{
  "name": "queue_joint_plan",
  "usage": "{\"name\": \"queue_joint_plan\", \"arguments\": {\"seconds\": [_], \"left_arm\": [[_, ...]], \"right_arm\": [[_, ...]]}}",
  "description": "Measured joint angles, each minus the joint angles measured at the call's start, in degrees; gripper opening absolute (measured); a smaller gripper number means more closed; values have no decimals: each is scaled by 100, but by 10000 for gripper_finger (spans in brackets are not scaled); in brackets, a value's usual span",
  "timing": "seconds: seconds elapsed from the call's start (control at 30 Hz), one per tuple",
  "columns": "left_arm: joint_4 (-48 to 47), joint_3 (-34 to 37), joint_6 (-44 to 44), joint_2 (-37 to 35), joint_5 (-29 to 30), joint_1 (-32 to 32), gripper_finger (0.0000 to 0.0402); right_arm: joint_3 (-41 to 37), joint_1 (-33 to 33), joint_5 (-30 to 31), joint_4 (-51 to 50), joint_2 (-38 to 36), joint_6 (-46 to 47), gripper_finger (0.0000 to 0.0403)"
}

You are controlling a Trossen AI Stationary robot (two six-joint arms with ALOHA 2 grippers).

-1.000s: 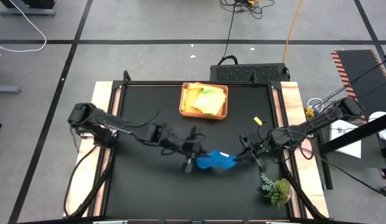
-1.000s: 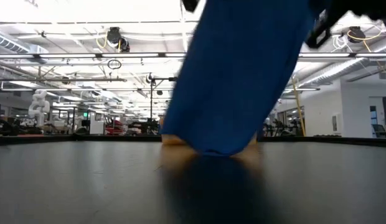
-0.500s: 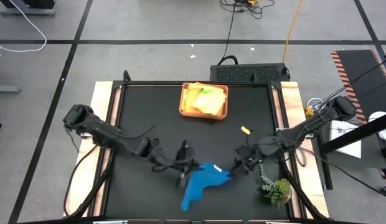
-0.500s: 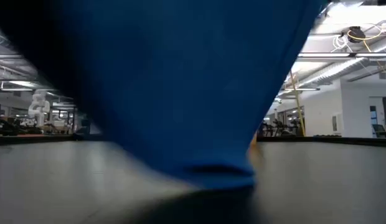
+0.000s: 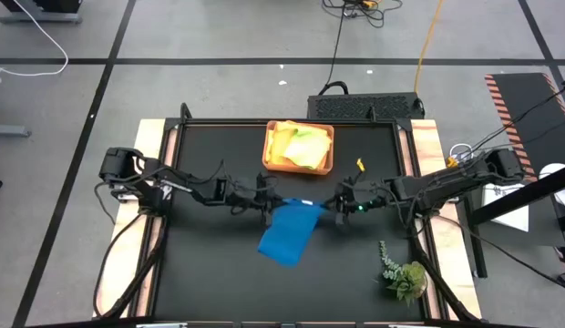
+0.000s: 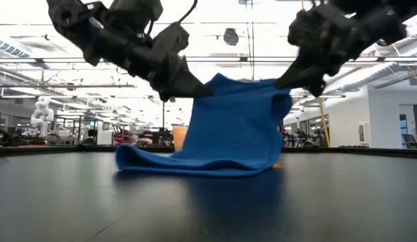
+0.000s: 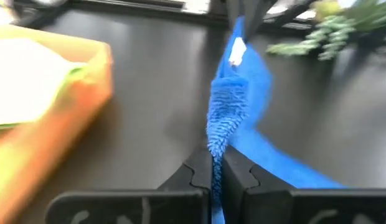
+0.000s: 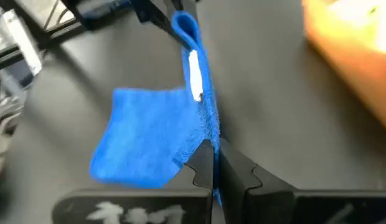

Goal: Fold microfiber towels
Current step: Fold the blue towel

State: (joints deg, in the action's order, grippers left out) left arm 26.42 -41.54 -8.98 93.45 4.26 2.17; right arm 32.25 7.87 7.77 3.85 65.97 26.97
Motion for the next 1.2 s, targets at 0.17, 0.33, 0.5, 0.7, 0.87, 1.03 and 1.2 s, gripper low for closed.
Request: {"name": "queue_joint_plan", "arguments": {"seconds": [0.17,0.33,0.5,0.7,0.87,1.03,1.2], "left_arm": [[121,160,844,-2,-274,-471,5],[-84,168,1985,0,-272,-402,4],[-447,178,2392,2,-122,-196,5],[62,637,2610,2,171,223,4],[178,890,2625,2,427,670,5],[135,909,2638,2,487,1048,13],[24,933,2602,17,532,1328,11]], "right_arm": [[-9,-254,-324,961,354,-498,0],[-11,-111,-815,2029,1055,-665,0],[-13,47,-827,2362,1711,-538,0],[-11,260,-945,3201,2299,-517,0],[124,415,-1070,3522,2651,-517,0],[467,552,-1668,3541,3110,-673,11],[719,656,-2134,3530,3533,-557,37]]}}
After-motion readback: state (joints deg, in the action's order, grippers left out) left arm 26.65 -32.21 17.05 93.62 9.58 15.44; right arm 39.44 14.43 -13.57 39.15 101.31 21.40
